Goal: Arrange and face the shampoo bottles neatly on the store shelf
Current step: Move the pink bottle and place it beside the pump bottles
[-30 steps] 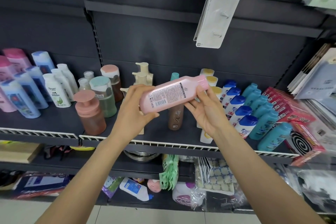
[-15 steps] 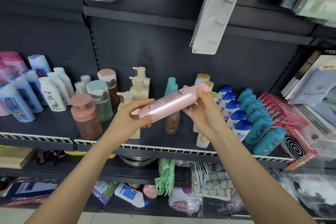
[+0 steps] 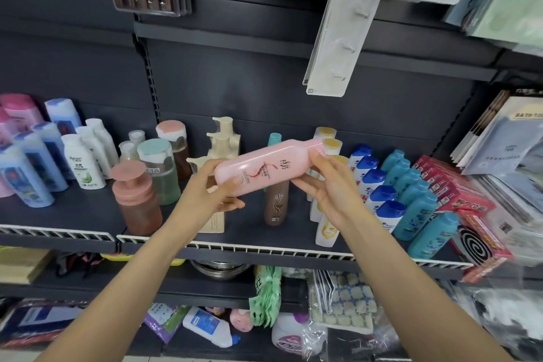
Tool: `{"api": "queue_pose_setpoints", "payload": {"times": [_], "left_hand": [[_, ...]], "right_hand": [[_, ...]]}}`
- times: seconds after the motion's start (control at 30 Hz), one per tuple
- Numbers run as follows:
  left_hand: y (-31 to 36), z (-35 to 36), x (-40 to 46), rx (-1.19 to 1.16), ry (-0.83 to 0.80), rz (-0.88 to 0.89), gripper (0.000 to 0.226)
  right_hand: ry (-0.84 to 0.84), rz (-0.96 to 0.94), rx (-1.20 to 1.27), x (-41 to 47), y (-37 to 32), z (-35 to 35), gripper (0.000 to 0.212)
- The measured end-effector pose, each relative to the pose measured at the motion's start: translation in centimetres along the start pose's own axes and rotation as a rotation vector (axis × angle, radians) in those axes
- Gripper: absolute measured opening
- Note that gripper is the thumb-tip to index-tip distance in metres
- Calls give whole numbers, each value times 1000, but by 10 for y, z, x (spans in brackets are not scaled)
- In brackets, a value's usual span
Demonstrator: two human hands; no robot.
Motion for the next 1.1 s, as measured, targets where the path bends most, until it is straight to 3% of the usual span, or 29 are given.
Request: {"api": "queue_pose_setpoints", "payload": {"times": [0.07,0.13,0.37,0.5,0.63,0.77,0.93,1.1], "left_hand": [[1,-3,1,115,32,69,55],[4,-4,0,233,40,114,66],[4,0,2,203,-11,78,52],[-6,1,6,222,-9,52,59],[-16,2,15,310,19,74,62],[-26,-1,24,576,52,84,79],[-19,-11,33,1148,213,248,89],[-38,-5,44,1423,151,209,99]], "right_hand": [[46,-12,-42,0,-3,-2,16],[85,-34,-71,0,-7,-4,8],[111,15,-169,2,-12,-8,10],[126,48,-181,5,-8,-9,25],[89,9,-219,11,-6,-7,27],[134,-26,-293,22,1,-7,24],[54,-146,-608,35,13,-4,16],[-25,-138,-897,47,40,-16,23]]}}
Point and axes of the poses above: each hand's wrist, its own x-axis towards the middle knuckle, its own z-axis out of the palm, y = z × x, the point moved 5 cm from there along x, towards the middle knuckle, and after that the axes turned 15 degrees about x, right-handed, at the moved point
